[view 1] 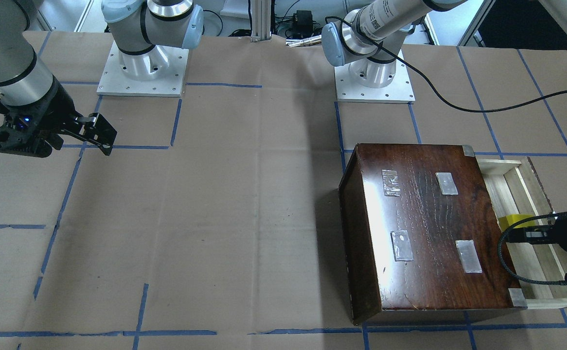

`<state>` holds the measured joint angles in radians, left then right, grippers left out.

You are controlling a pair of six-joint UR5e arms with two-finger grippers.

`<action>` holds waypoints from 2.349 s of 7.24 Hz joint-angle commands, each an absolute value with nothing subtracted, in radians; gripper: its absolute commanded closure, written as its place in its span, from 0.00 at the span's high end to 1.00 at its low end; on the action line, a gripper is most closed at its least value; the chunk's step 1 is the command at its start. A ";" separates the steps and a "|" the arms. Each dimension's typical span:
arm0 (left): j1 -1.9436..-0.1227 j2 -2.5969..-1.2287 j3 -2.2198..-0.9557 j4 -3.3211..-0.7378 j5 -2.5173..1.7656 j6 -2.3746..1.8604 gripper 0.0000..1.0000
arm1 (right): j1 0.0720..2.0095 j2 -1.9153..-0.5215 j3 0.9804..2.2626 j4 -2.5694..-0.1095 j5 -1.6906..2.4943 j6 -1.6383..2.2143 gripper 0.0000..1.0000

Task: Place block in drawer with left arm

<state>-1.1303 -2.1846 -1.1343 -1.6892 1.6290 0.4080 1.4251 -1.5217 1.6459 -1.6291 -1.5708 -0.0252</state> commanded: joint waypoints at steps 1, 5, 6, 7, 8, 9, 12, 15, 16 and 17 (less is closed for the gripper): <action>-1.129 -2.187 -1.135 -1.689 1.629 0.408 0.48 | 1.425 -1.522 1.646 -1.629 -1.571 -0.025 1.00; -1.127 -2.174 -1.129 -1.689 1.631 0.408 0.88 | 1.425 -1.522 1.646 -1.629 -1.571 -0.026 1.00; -1.126 -2.154 -1.117 -1.690 1.632 0.408 0.88 | 1.425 -1.522 1.646 -1.629 -1.571 -0.026 1.00; -1.126 -2.107 -1.111 -1.690 1.632 0.408 0.88 | 1.425 -1.522 1.646 -1.629 -1.571 -0.025 1.00; -1.126 -2.071 -1.108 -1.693 1.632 0.410 0.93 | 1.425 -1.522 1.646 -1.629 -1.571 -0.026 1.00; -1.129 -2.021 -1.112 -1.701 1.629 0.402 0.99 | 1.425 -1.522 1.644 -1.629 -1.571 -0.026 1.00; -1.253 -1.866 -1.225 -1.787 1.509 0.380 0.99 | 1.425 -1.522 1.646 -1.629 -1.571 -0.025 1.00; -1.448 -1.787 -1.319 -1.779 1.508 0.133 0.99 | 1.425 -1.522 1.646 -1.629 -1.571 -0.025 1.00; -1.475 -1.757 -1.348 -1.779 1.508 0.062 0.99 | 1.425 -1.522 1.646 -1.629 -1.571 -0.025 1.00; -1.479 -1.738 -1.371 -1.779 1.508 0.045 0.99 | 1.425 -1.522 1.646 -1.629 -1.571 -0.025 1.00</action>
